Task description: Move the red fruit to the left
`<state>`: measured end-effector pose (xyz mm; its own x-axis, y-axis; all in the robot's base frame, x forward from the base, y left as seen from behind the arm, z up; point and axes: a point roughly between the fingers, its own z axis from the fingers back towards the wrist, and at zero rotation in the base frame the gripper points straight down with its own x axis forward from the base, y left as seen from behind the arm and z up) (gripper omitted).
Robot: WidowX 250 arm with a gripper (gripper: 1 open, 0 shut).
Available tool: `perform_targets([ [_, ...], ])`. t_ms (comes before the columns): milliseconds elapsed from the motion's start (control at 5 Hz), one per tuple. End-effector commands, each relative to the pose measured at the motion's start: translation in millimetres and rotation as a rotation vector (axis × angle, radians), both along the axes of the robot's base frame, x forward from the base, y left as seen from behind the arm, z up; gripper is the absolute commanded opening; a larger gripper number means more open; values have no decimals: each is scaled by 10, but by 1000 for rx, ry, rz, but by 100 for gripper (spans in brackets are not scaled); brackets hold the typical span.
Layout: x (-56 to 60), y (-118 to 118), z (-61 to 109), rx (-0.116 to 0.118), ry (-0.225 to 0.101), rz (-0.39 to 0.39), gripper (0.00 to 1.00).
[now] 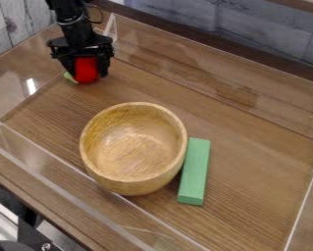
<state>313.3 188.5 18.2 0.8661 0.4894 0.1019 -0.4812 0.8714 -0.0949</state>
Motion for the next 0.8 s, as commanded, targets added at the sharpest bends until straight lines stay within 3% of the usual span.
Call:
perform_targets([
  [0,-277,72,-106,-37,50,95,100],
  [600,-254,-151,201,-53,53,43,100],
])
